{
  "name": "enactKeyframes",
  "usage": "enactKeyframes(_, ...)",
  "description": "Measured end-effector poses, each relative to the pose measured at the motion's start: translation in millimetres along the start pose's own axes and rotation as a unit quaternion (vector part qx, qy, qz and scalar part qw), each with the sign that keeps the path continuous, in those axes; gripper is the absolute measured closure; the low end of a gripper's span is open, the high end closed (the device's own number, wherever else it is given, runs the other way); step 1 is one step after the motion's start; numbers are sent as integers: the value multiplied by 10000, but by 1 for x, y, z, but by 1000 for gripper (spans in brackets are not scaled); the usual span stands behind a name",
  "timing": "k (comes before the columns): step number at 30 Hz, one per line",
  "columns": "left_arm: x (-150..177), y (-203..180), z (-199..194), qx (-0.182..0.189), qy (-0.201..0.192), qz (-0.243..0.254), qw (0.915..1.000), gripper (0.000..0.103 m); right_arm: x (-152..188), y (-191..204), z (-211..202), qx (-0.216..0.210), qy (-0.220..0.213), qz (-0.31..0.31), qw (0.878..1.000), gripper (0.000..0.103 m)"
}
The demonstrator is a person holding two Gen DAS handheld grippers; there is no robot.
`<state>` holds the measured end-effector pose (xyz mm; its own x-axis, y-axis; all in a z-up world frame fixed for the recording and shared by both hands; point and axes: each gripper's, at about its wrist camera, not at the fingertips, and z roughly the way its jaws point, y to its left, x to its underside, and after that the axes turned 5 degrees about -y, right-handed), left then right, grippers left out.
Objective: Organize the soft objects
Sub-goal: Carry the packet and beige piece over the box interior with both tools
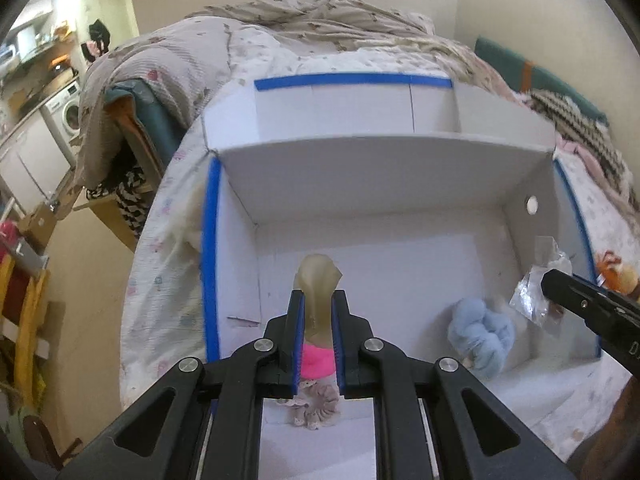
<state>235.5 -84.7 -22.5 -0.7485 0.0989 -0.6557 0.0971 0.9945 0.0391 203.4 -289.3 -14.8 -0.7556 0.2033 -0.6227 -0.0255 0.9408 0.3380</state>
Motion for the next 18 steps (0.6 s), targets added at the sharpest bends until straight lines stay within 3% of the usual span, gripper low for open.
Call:
enactKeyframes(10, 11, 0, 26, 57, 374, -38, 9993, 88, 16, 5, 28, 174, 577, -209, 9980, 77)
enactKeyframes(18, 15, 1, 32, -54, 333, -6, 9994, 84, 23, 4, 40, 316, 820, -266, 9958, 77)
